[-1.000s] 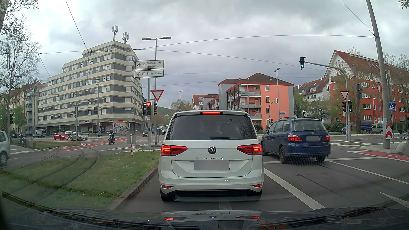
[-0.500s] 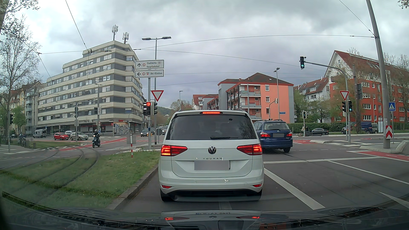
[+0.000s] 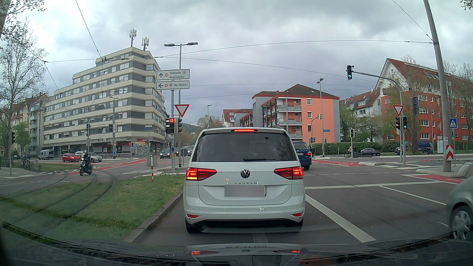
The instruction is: Follow the waypoints while adhering to traffic rules and regulations
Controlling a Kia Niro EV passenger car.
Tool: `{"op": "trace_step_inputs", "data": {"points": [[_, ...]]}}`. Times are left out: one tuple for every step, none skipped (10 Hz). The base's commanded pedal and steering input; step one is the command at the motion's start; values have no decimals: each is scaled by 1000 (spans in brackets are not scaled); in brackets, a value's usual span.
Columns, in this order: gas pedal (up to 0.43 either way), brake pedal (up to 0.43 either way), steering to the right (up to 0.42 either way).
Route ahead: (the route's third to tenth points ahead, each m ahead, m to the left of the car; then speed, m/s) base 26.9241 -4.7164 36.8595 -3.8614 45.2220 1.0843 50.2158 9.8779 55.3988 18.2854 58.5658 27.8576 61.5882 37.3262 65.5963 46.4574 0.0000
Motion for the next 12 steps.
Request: {"op": "trace_step_inputs", "data": {"points": [[0,244,-25],[0,244,-25],[0,238,-25],[0,244,-25],[0,244,-25],[0,244,-25],[0,238,-26],[0,244,-25],[0,244,-26],[0,244,-26],[0,244,-25],[0,244,-25]]}}
